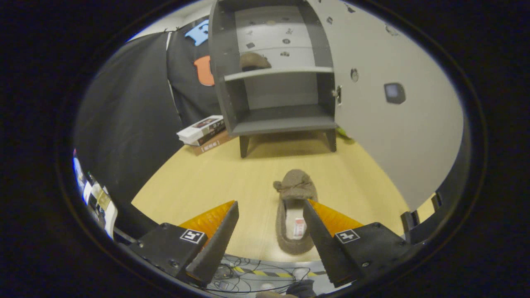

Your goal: Open the shoe cabinet door, grab the shoes and put them into the shoe cabinet, then close the shoe cabinet door.

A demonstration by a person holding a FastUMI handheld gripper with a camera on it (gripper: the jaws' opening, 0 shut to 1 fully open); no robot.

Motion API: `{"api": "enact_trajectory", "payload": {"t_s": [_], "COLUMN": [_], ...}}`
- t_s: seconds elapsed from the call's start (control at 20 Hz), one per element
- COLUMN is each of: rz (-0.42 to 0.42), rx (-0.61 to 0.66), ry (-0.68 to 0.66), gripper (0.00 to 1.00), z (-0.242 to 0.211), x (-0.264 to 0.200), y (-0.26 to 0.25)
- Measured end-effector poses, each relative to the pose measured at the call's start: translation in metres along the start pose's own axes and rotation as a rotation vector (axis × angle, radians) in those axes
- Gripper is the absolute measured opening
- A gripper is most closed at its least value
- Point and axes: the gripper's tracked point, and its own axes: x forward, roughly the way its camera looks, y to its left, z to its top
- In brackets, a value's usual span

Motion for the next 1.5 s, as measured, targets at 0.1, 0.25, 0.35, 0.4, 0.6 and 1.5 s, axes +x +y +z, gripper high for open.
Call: {"api": "enact_trajectory", "payload": {"t_s": [0.1, 0.25, 0.35, 0.4, 0.6, 1.5], "rz": [-0.001, -0.012, -0.016, -0.023, -0.043, -0.062], "rx": [0.008, 0.023, 0.043, 0.042, 0.068, -0.043], "ry": [0.056, 0.116, 0.144, 0.154, 0.186, 0.093], "gripper": [0.99, 0.99, 0.99, 0.99, 0.99, 0.09], "z": [-0.015, -0.022, -0.020, -0.019, -0.010, 0.043], "x": [0.027, 0.057, 0.074, 0.082, 0.114, 0.106], "y": [-0.002, -0.007, -0.009, -0.010, -0.014, -0.021]}}
